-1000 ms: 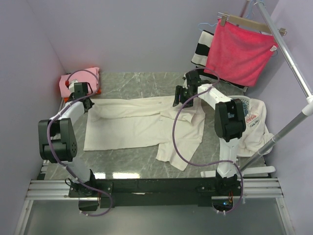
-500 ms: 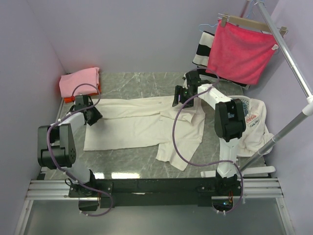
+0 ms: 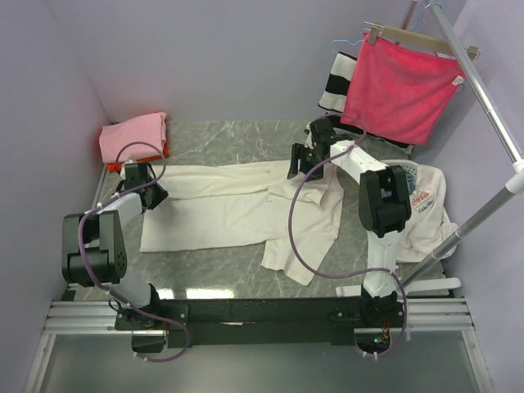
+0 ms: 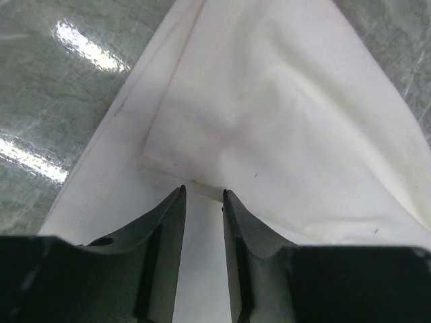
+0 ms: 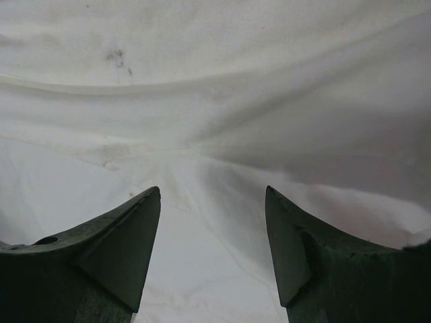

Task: Fold and stack the t-shirts
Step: Fold the tshirt

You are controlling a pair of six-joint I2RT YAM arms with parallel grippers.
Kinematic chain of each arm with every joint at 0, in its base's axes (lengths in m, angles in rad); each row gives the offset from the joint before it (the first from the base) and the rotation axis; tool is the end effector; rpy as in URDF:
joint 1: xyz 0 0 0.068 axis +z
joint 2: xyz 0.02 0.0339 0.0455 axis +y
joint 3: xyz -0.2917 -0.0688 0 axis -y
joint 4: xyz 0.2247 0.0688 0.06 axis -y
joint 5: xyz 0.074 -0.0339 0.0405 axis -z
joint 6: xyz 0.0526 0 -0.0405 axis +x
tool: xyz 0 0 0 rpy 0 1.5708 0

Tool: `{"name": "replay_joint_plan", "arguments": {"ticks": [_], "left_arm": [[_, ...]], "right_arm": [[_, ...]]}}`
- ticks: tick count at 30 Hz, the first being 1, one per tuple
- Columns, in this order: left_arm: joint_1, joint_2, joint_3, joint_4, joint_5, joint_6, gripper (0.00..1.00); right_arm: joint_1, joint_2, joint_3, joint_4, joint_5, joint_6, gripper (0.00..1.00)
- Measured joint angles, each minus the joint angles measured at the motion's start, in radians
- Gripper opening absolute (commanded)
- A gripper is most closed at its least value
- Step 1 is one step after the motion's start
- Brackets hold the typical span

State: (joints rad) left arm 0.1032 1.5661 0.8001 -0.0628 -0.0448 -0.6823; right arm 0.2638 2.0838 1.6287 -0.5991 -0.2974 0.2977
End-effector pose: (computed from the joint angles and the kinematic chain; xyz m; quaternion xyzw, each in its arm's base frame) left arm 0.3058 0.0340 0.1994 -0.3641 0.8577 -0.0835 0.3533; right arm 0.4331 0.1329 0.2147 -0.0216 0.9567 0.2076 0.2030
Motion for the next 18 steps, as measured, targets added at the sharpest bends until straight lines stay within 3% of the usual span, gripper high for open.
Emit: {"name": "replay_joint_plan", "arguments": {"ticks": [2, 4, 7, 16, 18], "left_arm": [[0.0, 0.0, -0.002, 0.018, -0.012, -0.012, 0.37], [0.0, 0.001, -0.007, 0.046, -0.022, -0.023, 0.47], [0.0, 0.001, -0.025, 0.08, -0.031, -0.045, 0.5], [0.0, 0.035, -0.048, 0.14, -0.032, -0.086, 0.42], [0.0, 0.049, -0.048, 0.157, -0.032, -0.093, 0.34]], "right_arm": [[0.0, 0.0, 0.0, -0.001, 0.0, -0.001, 0.7], [0.0, 0.001, 0.002, -0.004, 0.0, -0.002, 0.71], [0.0, 0.005, 0.005, -0.008, 0.0, -0.005, 0.71], [0.0, 0.054, 0.01, -0.019, -0.005, -0.008, 0.71], [0.0, 0.056, 0.01, -0.02, -0.008, -0.008, 0.71]]}}
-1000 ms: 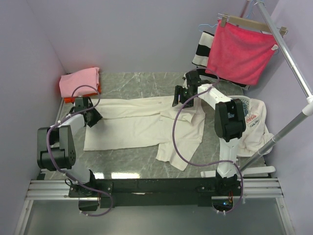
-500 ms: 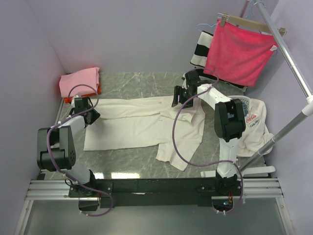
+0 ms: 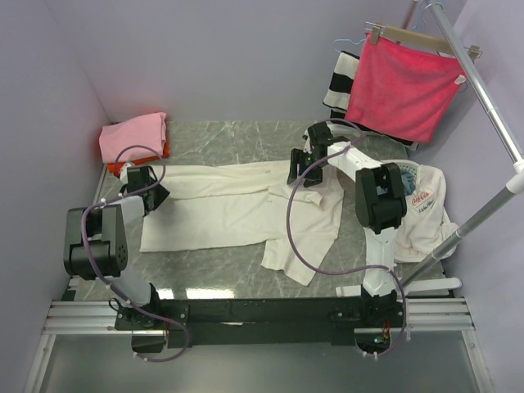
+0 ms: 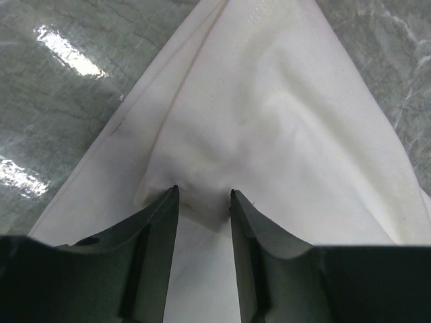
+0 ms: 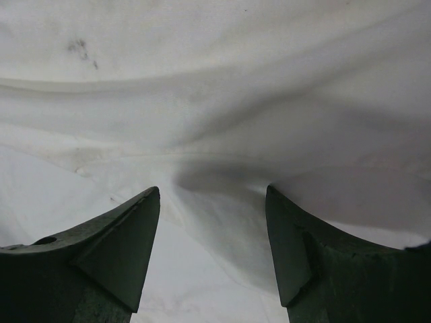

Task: Fold and stack the t-shirts
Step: Fold the tshirt

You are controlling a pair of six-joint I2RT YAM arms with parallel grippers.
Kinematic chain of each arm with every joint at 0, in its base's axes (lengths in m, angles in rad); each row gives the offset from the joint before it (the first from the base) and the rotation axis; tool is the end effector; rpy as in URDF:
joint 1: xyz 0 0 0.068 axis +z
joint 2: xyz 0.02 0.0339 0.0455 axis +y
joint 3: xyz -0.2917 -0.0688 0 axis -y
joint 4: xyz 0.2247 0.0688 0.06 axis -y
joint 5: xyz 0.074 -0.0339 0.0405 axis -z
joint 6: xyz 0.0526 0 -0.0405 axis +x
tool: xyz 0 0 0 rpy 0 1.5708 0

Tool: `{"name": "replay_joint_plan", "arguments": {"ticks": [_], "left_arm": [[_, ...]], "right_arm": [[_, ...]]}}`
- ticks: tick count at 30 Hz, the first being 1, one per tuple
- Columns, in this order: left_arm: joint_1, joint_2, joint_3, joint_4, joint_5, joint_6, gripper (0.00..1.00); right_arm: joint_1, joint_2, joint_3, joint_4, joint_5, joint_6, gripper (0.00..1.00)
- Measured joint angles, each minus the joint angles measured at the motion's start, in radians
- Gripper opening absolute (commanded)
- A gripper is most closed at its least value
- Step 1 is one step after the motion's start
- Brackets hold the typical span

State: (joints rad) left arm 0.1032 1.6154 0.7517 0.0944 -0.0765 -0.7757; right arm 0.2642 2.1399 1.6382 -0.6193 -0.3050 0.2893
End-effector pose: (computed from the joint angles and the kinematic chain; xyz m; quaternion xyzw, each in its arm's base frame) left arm 0.3133 0.0365 0.1851 -0.4049 0.8263 -0.0954 0.3796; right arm 0.4371 0.1346 0.1919 -0.0218 0.9639 0.2027 0.1716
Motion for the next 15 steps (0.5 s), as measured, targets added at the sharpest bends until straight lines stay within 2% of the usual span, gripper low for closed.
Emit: {"name": "replay_joint_plan", "arguments": {"ticks": [2, 3, 6, 11, 15], "left_arm": [[0.0, 0.013, 0.0, 0.018, 0.0, -0.007, 0.27], [0.0, 0.019, 0.0, 0.029, 0.001, -0.008, 0.19], [0.0, 0.038, 0.003, 0.04, 0.002, -0.008, 0.04], [0.0, 0.054, 0.079, -0.031, -0.003, 0.023, 0.01], [0.0, 0.054, 0.201, -0.119, -0.028, 0.089, 0.04]], "right_arm": [[0.0, 0.0, 0.0, -0.001, 0.0, -0.001, 0.71], [0.0, 0.0, 0.002, -0.002, 0.0, -0.001, 0.71], [0.0, 0.0, 0.006, -0.003, 0.0, -0.004, 0.7], [0.0, 0.0, 0.006, -0.004, 0.01, -0.004, 0.7], [0.0, 0.002, 0.006, -0.006, 0.018, -0.004, 0.7]]}}
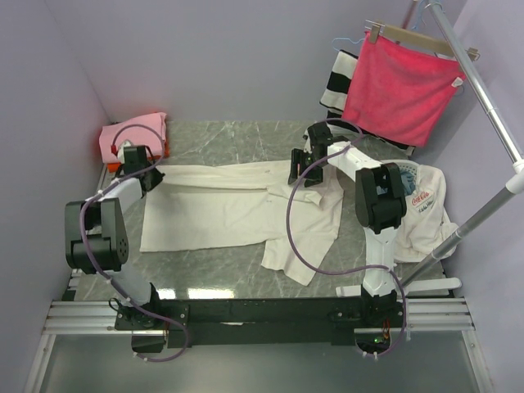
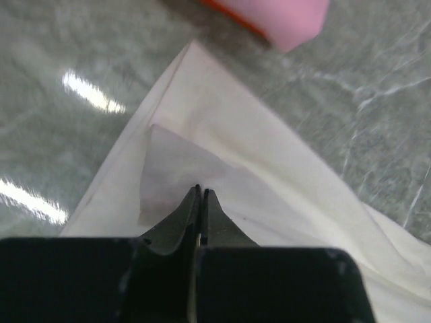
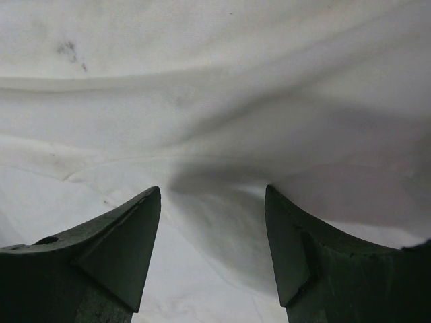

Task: Fold and stack the t-shirts
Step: Fold the tshirt

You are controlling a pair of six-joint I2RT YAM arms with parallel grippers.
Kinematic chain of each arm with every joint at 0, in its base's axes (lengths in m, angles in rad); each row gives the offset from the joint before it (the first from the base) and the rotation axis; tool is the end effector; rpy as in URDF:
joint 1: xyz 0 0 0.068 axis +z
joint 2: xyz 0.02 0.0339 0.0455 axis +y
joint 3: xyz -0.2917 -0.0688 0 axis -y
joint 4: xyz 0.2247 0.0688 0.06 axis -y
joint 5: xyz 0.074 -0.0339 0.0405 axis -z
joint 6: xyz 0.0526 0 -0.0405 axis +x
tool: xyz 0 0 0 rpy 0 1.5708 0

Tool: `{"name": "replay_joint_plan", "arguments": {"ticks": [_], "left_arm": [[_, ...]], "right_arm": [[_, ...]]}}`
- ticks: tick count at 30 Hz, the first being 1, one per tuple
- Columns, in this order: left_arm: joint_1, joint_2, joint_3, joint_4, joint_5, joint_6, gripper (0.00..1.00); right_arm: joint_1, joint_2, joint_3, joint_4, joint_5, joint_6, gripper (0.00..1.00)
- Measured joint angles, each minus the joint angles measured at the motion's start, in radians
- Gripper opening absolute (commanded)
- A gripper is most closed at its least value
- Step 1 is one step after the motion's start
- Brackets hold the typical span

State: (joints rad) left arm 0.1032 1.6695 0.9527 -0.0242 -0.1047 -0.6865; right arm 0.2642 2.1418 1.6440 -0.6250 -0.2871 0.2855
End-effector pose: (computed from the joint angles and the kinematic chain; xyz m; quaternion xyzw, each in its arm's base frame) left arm 0.3483 0.0416 0.2161 -0.3710 0.8355 -0.0699 0.3993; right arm 0.4379 0.1339 0.1922 -0.0215 0.9653 0.1939 0.1737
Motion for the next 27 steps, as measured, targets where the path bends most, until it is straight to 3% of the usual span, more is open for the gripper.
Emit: {"name": "replay_joint_plan", "arguments": {"ticks": [4, 5, 7, 9, 13, 15, 23, 27], "left_arm": [[-0.002, 0.029, 0.118, -0.061, -0.023, 0.088, 0.13], [-0.002, 0.044, 0.144, -0.079, -0.029, 0.11, 0.18], [-0.002, 0.077, 0.181, -0.122, -0.044, 0.149, 0.37], [-0.002, 0.109, 0.205, -0.171, -0.063, 0.179, 0.47], [-0.003, 0.15, 0.214, -0.276, -0.106, 0.201, 0.56], [-0.006, 0.15, 0.212, -0.31, -0.135, 0.201, 0.67], [-0.012, 0.036, 0.168, -0.336, -0.184, 0.19, 0.82], [-0.012, -0.02, 0.176, -0.304, -0.153, 0.178, 0.82]], "right_arm": [[0.0, 0.002, 0.0, -0.003, 0.006, 0.0, 0.7], [0.0, 0.002, 0.0, -0.004, 0.006, 0.0, 0.7], [0.0, 0.002, 0.0, -0.005, 0.009, 0.0, 0.7], [0.0, 0.002, 0.0, -0.005, 0.01, 0.0, 0.7], [0.0, 0.002, 0.0, -0.008, 0.014, 0.0, 0.7], [0.0, 0.002, 0.0, -0.01, 0.018, 0.0, 0.7], [0.0, -0.019, -0.006, -0.01, 0.086, 0.005, 0.74], [0.0, -0.076, -0.029, 0.008, 0.126, 0.01, 0.75]]}}
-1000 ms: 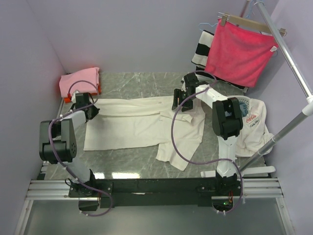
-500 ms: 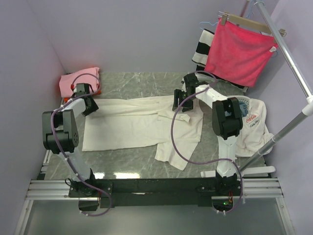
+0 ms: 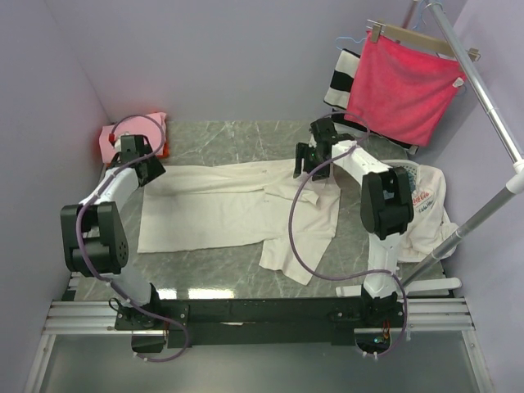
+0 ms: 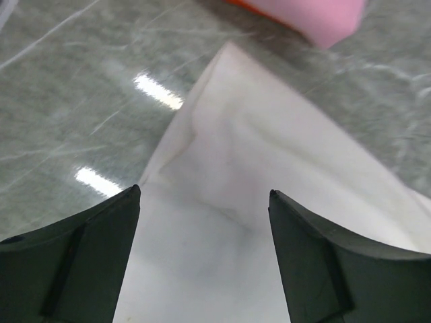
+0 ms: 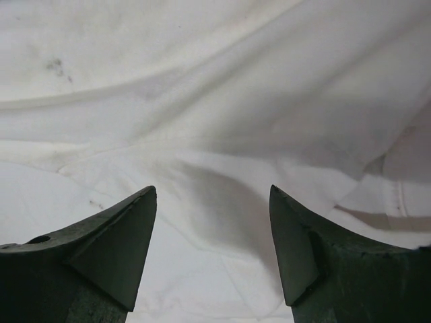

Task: Fold and stack the t-shirts
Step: Fold the tshirt

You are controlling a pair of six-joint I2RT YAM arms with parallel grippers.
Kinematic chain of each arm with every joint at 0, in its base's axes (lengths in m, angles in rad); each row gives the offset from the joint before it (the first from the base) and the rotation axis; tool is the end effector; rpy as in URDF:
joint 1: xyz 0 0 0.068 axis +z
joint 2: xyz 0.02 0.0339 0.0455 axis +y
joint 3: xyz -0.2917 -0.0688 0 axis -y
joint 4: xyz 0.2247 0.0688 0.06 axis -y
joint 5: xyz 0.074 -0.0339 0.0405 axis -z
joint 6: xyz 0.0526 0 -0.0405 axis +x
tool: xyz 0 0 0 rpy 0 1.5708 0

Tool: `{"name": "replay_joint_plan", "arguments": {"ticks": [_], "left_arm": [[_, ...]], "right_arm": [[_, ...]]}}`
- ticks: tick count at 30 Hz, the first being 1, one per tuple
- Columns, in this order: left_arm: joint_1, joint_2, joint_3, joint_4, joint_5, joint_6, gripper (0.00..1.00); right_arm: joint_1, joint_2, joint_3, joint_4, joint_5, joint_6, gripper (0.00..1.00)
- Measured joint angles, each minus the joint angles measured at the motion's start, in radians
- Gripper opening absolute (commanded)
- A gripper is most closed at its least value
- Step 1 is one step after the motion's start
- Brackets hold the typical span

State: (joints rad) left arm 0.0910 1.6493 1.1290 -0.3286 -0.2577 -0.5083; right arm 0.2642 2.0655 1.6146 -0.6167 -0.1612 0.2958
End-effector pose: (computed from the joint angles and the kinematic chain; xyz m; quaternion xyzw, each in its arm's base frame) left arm 0.3475 0.0452 0.2509 -0.3172 0.8731 0.0451 0.3675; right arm 0.4299 0.1250 0.2160 -0.0048 0.9656 0.1435 0.2169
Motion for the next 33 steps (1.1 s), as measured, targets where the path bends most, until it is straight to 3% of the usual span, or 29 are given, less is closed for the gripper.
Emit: {"name": "replay_joint_plan", "arguments": {"ticks": [5, 16, 20, 27, 33], "left_arm": [[0.0, 0.036, 0.057, 0.04, 0.098, -0.01, 0.8], [0.0, 0.311, 0.173, 0.095, 0.214, -0.025, 0.8], [0.0, 0.321, 0.195, 0.106, 0.212, -0.026, 0.81], [0.0, 0.311, 0.177, 0.108, 0.231, -0.031, 0.84], [-0.019, 0.179, 0.127, 0.108, 0.26, -0.051, 0.88]], "right_arm": [[0.0, -0.042, 0.003, 0.011, 0.014, 0.002, 0.75], [-0.036, 0.003, -0.002, -0.011, 0.068, 0.026, 0.74], [-0.053, -0.08, -0.1, 0.006, 0.085, 0.026, 0.74], [-0.028, -0.365, -0.348, 0.03, 0.094, 0.024, 0.74], [0.048, -0.479, -0.511, 0.09, 0.118, 0.029, 0.71]]}}
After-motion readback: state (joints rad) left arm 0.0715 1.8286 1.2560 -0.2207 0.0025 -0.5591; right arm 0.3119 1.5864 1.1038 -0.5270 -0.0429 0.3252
